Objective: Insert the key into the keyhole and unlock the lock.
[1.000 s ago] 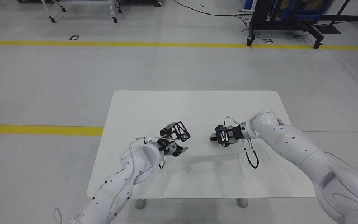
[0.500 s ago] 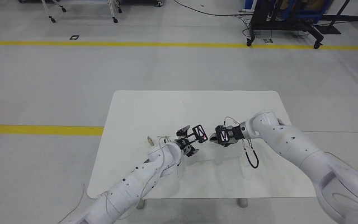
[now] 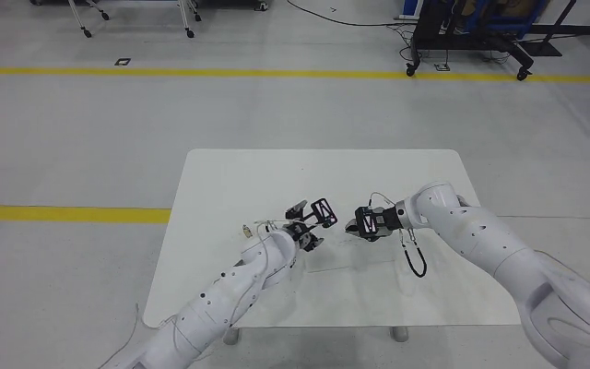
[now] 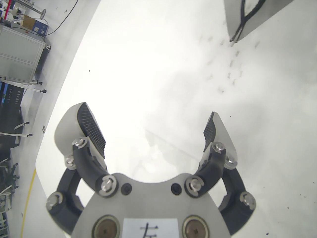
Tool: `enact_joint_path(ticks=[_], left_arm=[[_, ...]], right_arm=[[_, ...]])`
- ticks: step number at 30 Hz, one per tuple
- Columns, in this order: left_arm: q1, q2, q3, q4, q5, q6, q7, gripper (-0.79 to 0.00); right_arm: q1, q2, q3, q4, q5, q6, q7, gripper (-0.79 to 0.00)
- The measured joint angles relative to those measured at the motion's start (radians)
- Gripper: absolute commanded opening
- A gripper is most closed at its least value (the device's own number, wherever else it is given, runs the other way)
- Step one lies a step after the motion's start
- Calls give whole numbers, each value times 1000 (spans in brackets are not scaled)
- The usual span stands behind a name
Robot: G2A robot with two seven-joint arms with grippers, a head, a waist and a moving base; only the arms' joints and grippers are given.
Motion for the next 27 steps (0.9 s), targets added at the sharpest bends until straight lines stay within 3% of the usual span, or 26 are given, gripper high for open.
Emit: enact_joint_path(ticks=[4, 8, 11, 15, 22, 25, 27], left_arm=[[89, 41, -115, -170, 32, -29, -17, 0], [236, 87, -271, -396, 78, -51, -11, 0], [338, 107, -385, -509, 33, -64, 33, 0], [336, 106, -382, -507, 36, -65, 33, 0], [341, 106, -380, -498, 24, -68, 45, 0], [347, 104, -407, -425, -132, -132, 165, 0], [343, 104, -438, -359, -321, -227, 257, 0]], right_arm=[[-8, 1, 9, -12, 15, 14, -4, -785], [-17, 21, 46, -35, 37, 14, -100, -785], [-22, 34, 74, -35, 65, -5, -169, -785], [-33, 40, 104, -12, 142, -36, -235, -785], [-33, 40, 104, -12, 142, -35, -236, -785], [-46, 36, 101, -32, 172, -35, -237, -785], [-62, 27, 99, -55, 277, -35, -239, -785]])
